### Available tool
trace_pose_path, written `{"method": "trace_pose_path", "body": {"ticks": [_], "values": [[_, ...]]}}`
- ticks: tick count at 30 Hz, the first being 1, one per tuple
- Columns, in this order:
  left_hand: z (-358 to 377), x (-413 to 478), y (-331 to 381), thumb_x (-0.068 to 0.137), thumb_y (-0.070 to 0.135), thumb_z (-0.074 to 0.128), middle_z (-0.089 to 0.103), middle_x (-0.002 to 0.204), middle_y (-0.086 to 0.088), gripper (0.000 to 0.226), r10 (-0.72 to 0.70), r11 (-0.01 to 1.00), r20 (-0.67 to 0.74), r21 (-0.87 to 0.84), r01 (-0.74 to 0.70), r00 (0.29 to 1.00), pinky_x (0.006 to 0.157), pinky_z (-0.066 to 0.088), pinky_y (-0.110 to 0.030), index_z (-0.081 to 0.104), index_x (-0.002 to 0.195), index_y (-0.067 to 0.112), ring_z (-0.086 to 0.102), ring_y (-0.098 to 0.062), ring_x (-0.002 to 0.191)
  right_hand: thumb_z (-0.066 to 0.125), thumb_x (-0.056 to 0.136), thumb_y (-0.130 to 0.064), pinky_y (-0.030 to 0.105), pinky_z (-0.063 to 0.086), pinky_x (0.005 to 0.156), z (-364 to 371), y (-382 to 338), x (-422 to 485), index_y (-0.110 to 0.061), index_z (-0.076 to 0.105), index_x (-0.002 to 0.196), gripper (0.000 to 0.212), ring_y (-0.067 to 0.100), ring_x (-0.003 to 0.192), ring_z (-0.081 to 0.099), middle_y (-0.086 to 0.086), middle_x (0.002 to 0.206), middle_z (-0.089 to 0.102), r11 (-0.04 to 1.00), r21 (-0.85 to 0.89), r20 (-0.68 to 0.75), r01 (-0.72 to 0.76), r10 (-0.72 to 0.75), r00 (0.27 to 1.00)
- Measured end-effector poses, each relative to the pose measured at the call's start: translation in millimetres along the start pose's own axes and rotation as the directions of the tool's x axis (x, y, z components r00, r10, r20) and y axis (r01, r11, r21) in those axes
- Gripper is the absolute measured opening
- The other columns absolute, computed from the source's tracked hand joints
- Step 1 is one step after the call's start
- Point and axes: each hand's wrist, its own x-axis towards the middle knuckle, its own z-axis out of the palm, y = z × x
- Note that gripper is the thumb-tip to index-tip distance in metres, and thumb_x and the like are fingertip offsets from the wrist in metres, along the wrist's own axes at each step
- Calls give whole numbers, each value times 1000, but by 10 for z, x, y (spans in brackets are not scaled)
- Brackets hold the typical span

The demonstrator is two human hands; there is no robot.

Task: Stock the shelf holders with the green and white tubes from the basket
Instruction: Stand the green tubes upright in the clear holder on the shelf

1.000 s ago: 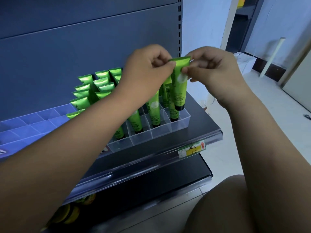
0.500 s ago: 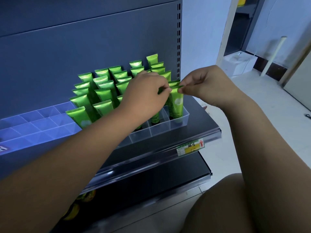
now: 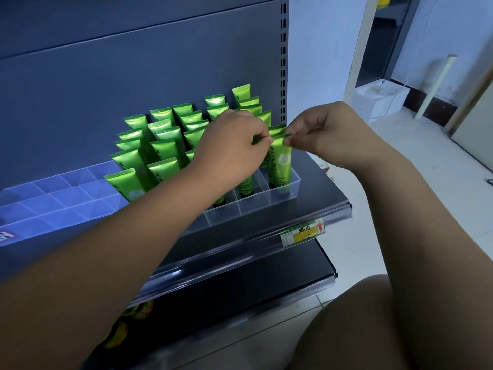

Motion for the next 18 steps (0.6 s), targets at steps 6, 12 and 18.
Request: {"method": "trace_pose_path", "body": {"ticks": [6,12,18], "values": [[12,-13,4,96,32,63,68,85,7,20,4,1000,-8,-23,-4,1000,79,52,-42,75,86,21,61,-18,88,82,84,-24,20,51,72,-3,1,12,-21,79,91,8,5,76,68,-3,83,77,999,-44,8,14,-14,1000],[37,-45,-15,97,33,62,67,87,8,18,-10,998,-1,-59,10,1000,80,52,-42,75,89,23,61,-17,89,79,86,-18,12,50,69,-15,-33,16,-21,81,89,5,0,72,65,-3,82,77,996,-84,-10,43,-44,999],[29,-40,20,96,33,63,67,86,9,19,6,1000,0,-24,-6,1000,80,53,-41,75,88,23,61,-17,89,79,86,-20,21,55,74,-33,-47,-1,-24,80,88,5,5,76,68,-4,83,77,995,-92,-7,38,-38,999]]}}
